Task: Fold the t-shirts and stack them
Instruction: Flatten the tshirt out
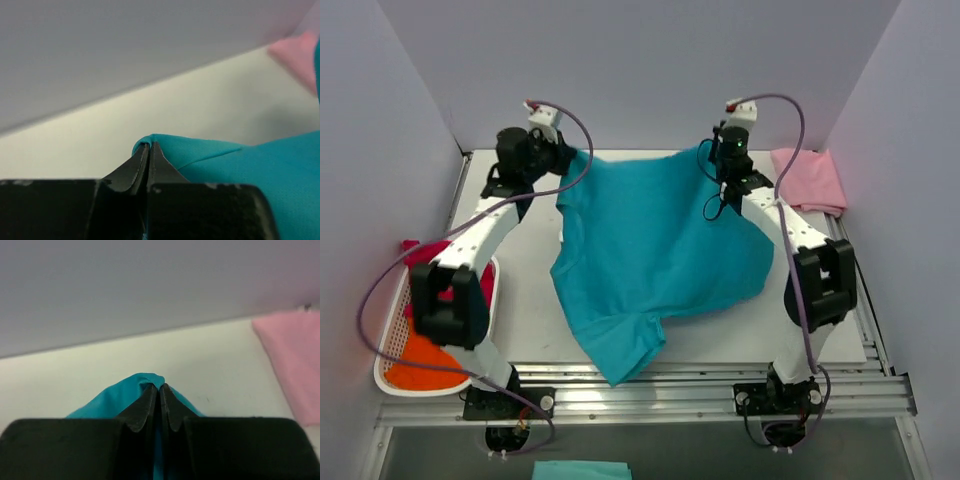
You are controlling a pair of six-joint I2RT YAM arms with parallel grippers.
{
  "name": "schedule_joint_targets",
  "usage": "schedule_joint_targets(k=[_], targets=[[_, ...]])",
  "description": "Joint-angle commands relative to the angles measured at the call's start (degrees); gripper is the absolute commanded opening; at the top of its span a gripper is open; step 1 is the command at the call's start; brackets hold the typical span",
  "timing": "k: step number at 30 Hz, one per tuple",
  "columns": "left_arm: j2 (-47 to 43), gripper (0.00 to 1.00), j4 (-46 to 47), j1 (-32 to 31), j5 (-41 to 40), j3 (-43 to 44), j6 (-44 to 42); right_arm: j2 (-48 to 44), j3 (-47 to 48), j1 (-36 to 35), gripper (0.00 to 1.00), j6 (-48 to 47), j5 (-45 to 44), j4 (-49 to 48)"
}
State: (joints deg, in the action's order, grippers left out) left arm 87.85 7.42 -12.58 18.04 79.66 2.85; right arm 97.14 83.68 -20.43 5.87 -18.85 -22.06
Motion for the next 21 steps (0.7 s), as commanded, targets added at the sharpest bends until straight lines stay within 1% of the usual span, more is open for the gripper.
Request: schedule_joint_targets(k=[1,2,3,4,6,7,8,9,10,12,14,15,17,19,21], targets=[[19.29,0.02,-3.09,3.70,3.93,8.11,4.00,7.42,1.92,4.95,0.00,11.44,-0.57,0.26],[23.37,0.02,-5.72,4.05,4.63,15.45,4.35,12.06,3.93,5.13,0.00,12.84,-0.83,1.14],[26.72,0.03,-10.01,4.66,5.50,18.66,4.70,14.02,4.99,5.13,0.00,13.29,-0.92,2.80],[31.98,0.06,-11.10,4.76,6.38,21.30,5.14,15.78,5.87,5.13,0.00,13.47,-0.66,3.51],[35.35,0.32,-11.90,4.93,6.83,25.09,5.94,18.78,7.54,5.22,0.00,14.69,-0.22,5.00],[36.85,0.63,-11.99,5.11,6.31,25.63,5.94,19.31,7.73,5.22,0.13,14.87,-0.13,5.19],[37.04,0.98,-11.56,5.19,5.52,25.37,6.55,19.14,7.47,5.22,0.61,15.22,-0.39,5.10],[36.95,0.94,-10.51,5.37,5.42,24.33,6.81,18.88,6.77,5.22,0.97,15.23,0.13,4.49],[36.17,0.94,-9.45,5.89,5.77,23.27,7.16,18.44,6.50,5.22,1.00,15.14,0.65,4.31],[34.50,0.94,-5.59,6.42,5.51,20.99,8.83,17.03,6.23,5.22,1.00,15.31,0.83,4.49],[30.64,0.94,-3.56,6.86,4.90,17.30,10.15,14.75,5.10,5.13,1.00,15.58,1.01,4.57],[27.14,0.94,-2.34,6.95,3.77,15.98,10.33,13.70,4.39,5.13,1.00,15.75,0.66,4.57],[23.00,0.94,-0.92,6.95,0.96,11.68,11.03,9.92,1.50,4.96,1.00,15.84,0.48,3.70],[17.39,0.94,-0.82,6.87,-0.55,7.99,11.91,6.07,-0.87,4.96,1.00,15.93,-1.53,3.61],[12.81,0.94,-3.62,5.73,-1.86,6.22,13.67,3.77,-4.04,4.96,1.00,16.54,-5.03,4.13]])
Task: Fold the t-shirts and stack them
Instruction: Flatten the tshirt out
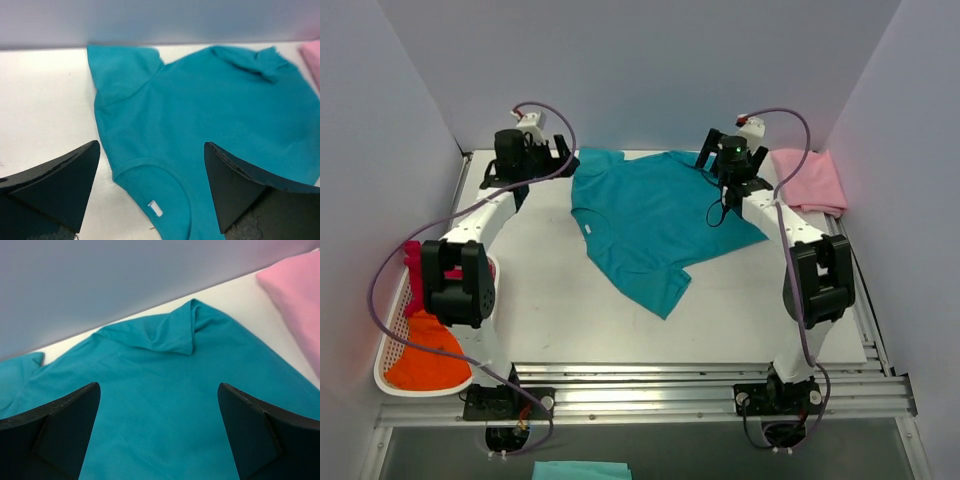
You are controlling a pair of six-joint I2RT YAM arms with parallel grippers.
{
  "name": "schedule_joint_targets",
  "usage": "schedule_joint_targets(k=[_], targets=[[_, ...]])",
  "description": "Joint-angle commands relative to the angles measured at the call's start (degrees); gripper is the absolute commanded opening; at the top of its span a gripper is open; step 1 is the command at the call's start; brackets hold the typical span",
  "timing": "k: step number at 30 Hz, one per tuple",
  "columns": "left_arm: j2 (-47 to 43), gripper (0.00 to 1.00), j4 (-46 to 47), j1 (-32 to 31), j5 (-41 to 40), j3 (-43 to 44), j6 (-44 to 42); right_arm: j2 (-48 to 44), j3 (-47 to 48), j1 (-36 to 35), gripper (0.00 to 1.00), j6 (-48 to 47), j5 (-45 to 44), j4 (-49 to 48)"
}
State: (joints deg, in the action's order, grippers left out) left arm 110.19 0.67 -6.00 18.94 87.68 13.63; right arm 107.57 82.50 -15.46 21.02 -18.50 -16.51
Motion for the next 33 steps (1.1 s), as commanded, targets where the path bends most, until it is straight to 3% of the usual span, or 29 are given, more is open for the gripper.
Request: schedule_joint_targets(k=[1,7,13,16,25,33], targets=[[-10.95,0.94,2.07,-1.73,-3.99,-3.12,3.42,-8.50,-3.65,0.17,1.00,1.92,-6.71,-0.81],[-18.78,0.94,1.35,-15.51,-12.24,-17.26,7.11,-12.99,-9.89,1.05,1.00,5.17,-11.91,2.98],[-21.42,0.94,5.21,-26.41,-17.26,-32.02,27.20,-17.38,-15.61,1.40,1.00,8.25,-12.35,4.91],[-21.77,0.94,8.73,-31.16,-18.59,-37.05,32.23,-20.29,-17.63,1.40,1.00,9.48,-12.52,5.44],[-23.26,0.94,10.84,-37.32,-22.27,-45.83,44.90,-26.53,-19.65,1.40,1.00,10.54,-13.66,8.16],[-22.83,0.94,14.01,-42.69,-23.42,-51.20,49.12,-28.91,-20.97,1.58,1.00,10.19,-15.69,8.87]])
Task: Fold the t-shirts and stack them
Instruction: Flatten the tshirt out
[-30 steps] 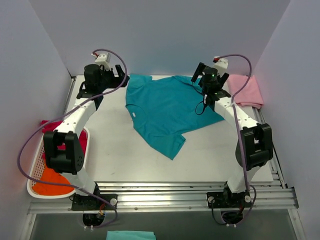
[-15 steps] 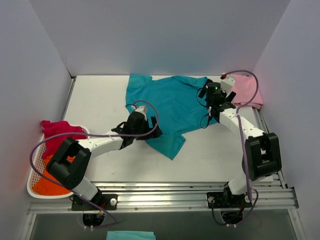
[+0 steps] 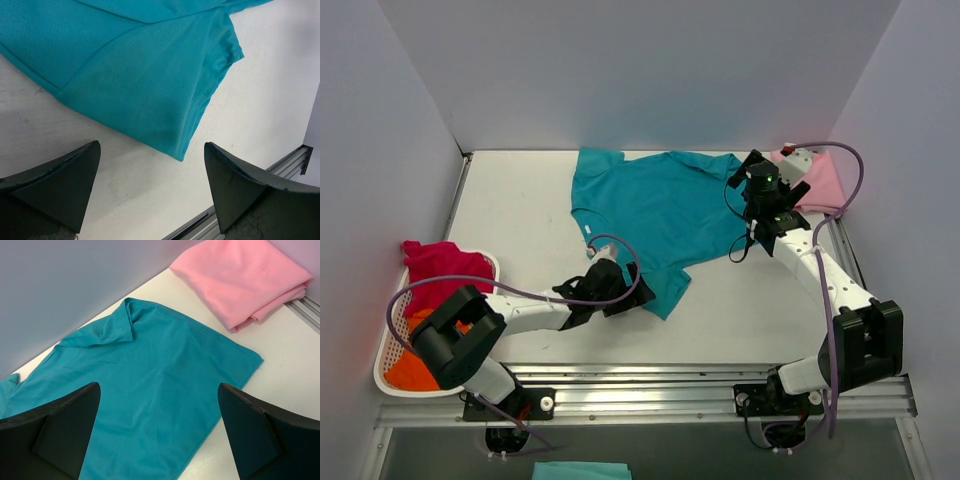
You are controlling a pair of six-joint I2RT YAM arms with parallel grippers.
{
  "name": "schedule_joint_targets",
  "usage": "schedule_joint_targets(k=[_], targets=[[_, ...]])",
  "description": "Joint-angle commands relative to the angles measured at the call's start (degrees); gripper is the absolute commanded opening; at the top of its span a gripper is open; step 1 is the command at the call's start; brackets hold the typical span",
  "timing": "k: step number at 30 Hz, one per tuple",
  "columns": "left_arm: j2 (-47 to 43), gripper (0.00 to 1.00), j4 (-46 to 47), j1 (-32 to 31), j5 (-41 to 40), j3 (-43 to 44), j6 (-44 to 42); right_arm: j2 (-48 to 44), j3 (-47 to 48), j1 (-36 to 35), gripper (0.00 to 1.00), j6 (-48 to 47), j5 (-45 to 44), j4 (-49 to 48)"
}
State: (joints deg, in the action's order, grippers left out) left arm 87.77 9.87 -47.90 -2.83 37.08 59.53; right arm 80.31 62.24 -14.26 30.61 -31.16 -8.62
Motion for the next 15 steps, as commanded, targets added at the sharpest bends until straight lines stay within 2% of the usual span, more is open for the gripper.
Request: schedule_joint_targets(k=[1,5,6,10,12,15], targets=[[0.29,0.94,5.59,-0.88,-1.56,-0.43,3.14,-1.56,-0.80,0.46,1.00,0.68,-3.03,0.89],[7.57,0.94,8.67,-0.88,0.36,1.15,3.31,-1.30,-0.98,0.55,1.00,0.59,-2.68,0.27],[9.07,1.00,9.55,-0.79,0.98,2.11,3.31,-1.04,-0.63,0.55,1.00,0.33,-2.77,0.36],[16.02,0.81,14.99,-0.62,5.46,4.66,3.31,-1.21,-0.98,1.16,1.00,-0.20,-3.12,0.36],[19.27,0.78,17.02,-0.53,7.75,5.37,3.49,-1.56,-1.41,1.87,1.00,-0.29,-3.03,0.10],[21.74,0.67,19.83,-0.35,8.89,5.63,3.93,-2.00,-2.03,2.75,1.00,-0.29,-2.42,-0.51]])
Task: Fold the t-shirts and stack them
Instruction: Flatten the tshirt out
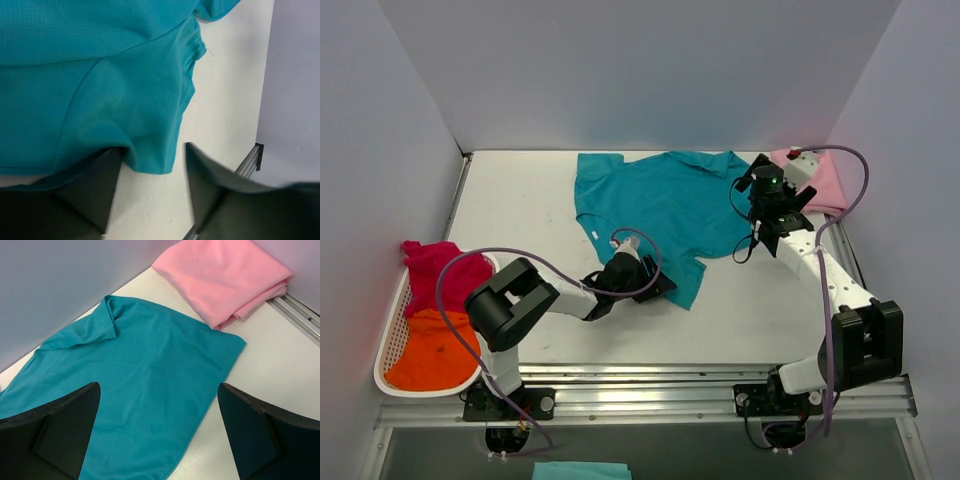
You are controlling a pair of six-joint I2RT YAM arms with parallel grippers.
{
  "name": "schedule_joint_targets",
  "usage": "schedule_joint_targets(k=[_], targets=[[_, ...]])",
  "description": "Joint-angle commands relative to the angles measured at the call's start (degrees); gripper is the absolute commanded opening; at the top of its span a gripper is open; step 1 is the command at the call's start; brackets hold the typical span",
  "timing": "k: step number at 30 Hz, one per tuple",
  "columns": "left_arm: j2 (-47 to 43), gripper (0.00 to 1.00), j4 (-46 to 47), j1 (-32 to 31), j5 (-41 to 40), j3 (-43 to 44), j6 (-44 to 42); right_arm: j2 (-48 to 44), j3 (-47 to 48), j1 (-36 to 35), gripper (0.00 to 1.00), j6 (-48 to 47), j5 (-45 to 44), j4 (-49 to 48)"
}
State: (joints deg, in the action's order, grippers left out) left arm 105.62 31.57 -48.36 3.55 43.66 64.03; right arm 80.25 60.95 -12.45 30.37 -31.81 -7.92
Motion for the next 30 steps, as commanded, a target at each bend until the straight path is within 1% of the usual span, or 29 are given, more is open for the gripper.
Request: schedule_joint_targets(k=[1,4,5,7,8,12,14,15,16,17,18,19,20,21,22,23,24,25,26,27,28,30], targets=[[4.24,0.56,-1.78,0.11,2.60,-0.77,-0.57,-2.02,-1.00,1.02,1.00,-0.05,-1.59,-1.30],[5.20,0.39,-1.69,0.37,2.25,-0.51,-1.01,-1.85,-1.18,1.46,1.00,0.04,-1.15,-1.48],[5.73,0.29,-1.69,0.63,2.25,-0.33,-1.10,-1.68,-1.27,1.55,1.00,0.04,-1.06,-1.66],[6.43,0.13,-1.43,0.98,2.34,-0.15,-1.45,-1.67,-1.36,1.64,1.00,0.13,-0.80,-1.83],[6.61,0.03,-1.34,1.07,2.25,-0.07,-1.63,-1.59,-1.36,1.64,1.00,0.13,-0.79,-1.75],[5.57,0.02,-0.20,3.09,2.77,-1.82,-2.33,-1.94,-1.53,1.72,1.00,-0.05,-0.36,-1.92],[0.74,0.02,-1.24,3.71,1.03,-4.10,-2.94,-2.46,-1.62,1.81,1.00,-0.05,-0.01,-1.92],[-1.97,0.02,-4.56,3.97,-0.46,-6.89,-4.08,-2.73,-1.80,1.73,1.00,-0.05,0.26,-1.92],[-8.35,0.02,-7.03,3.97,-4.04,-8.49,-4.61,-3.08,-1.88,1.72,1.00,-0.13,0.70,-2.01],[-11.90,0.02,-9.57,3.97,-5.99,-10.16,-4.79,-3.78,-2.06,1.72,1.00,-0.05,1.05,-2.01],[-15.76,0.02,-14.04,4.06,-7.06,-13.83,-4.53,-4.13,-2.32,1.64,1.00,0.13,1.49,-2.18],[-23.63,0.02,-16.00,4.76,-7.68,-15.69,-4.53,-4.57,-2.50,1.46,1.00,0.21,1.93,-2.45],[-27.80,0.02,-18.10,4.94,-9.34,-17.36,-4.27,-5.18,-2.67,1.37,1.00,0.39,2.89,-2.62],[-32.36,0.02,-24.39,4.94,-10.66,-18.68,-4.09,-5.45,-2.85,1.29,1.00,0.65,3.33,-3.15],[-41.20,0.02,-28.54,4.85,-12.24,-19.92,-3.83,-5.54,-3.03,1.02,1.00,0.92,3.95,-3.59],[-45.46,0.02,-33.11,4.85,-16.17,-20.28,-3.74,-5.37,-3.03,0.59,1.00,1.18,5.17,-3.85],[-49.86,0.02,-41.16,4.85,-17.86,-20.54,-3.91,-5.02,-2.94,0.32,0.99,1.53,5.62,-4.20],[-57.99,0.02,-44.89,5.29,-19.36,-20.81,-3.91,-4.58,-2.42,-0.12,1.00,1.88,5.88,-4.38],[-61.55,0.02,-48.24,5.47,-22.50,-20.72,-4.09,-3.27,-2.06,-1.51,0.99,2.06,5.97,-4.73],[-64.98,0.02,-54.19,5.73,-23.75,-20.55,-4.52,-2.39,-1.71,-2.05,0.99,2.24,5.97,-4.99],[-69.89,0.02,-56.34,6.08,-24.72,-20.28,-4.88,-1.33,-0.49,-2.92,0.99,2.41,5.71,-5.17],[-73.00,0.07,-59.85,7.66,-25.96,-20.02,-6.28,2.53,0.74,-6.09,0.99,2.85,5.71,-6.22]])
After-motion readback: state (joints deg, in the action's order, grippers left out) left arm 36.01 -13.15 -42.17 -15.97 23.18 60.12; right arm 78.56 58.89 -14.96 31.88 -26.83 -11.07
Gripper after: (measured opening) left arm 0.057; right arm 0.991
